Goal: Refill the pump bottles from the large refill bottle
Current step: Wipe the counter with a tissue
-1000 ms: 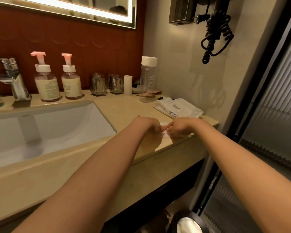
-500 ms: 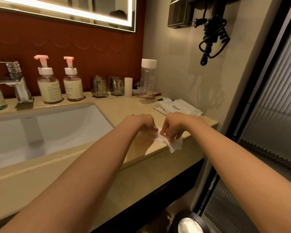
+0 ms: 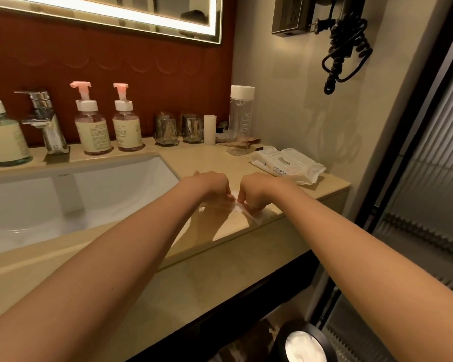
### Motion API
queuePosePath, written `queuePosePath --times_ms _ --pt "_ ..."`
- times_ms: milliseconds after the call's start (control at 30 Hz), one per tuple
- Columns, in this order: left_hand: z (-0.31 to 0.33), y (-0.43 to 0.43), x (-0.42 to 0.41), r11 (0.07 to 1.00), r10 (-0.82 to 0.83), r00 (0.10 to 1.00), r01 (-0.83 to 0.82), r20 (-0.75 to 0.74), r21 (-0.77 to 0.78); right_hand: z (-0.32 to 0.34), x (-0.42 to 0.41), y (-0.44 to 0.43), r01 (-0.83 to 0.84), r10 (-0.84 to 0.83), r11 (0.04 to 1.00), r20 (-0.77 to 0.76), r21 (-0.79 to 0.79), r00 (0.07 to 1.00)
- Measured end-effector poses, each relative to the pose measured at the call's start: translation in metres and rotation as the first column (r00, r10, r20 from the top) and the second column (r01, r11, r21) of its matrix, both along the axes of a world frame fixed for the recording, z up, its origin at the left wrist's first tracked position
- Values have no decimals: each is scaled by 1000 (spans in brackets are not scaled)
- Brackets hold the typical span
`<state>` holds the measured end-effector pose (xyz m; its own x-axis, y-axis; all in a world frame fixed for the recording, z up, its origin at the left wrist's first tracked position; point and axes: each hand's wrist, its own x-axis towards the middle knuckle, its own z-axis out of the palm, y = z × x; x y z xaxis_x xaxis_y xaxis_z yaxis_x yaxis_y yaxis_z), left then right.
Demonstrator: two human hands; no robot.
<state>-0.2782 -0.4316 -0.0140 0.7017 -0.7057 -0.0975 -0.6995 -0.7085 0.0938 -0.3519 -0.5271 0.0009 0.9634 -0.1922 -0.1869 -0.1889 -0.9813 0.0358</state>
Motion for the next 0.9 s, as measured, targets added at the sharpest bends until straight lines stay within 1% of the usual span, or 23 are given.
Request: queuePosePath --times_ms 67,167,233,400,733,900 --pt "-3 7 -1 1000 0 999 0 34 9 -2 -3 2 -15 15 999 13 30 1000" --pt "-7 20 -2 1000 19 999 -19 38 -4 -5 -10 3 -43 38 991 39 129 999" --pt "-9 27 -4 999 36 998 -36 50 -9 -7 -15 4 -66 59 986 49 152 997" --pt "-13 45 -13 999 51 997 -51 52 -9 -11 -23 16 -122 114 981 59 152 992" --pt "-12 91 -29 994 86 995 -89 49 57 -14 -25 45 -191 177 971 107 144 978" --pt "-11 108 -36 994 112 994 -112 10 4 -19 -24 64 -210 193 969 132 130 972"
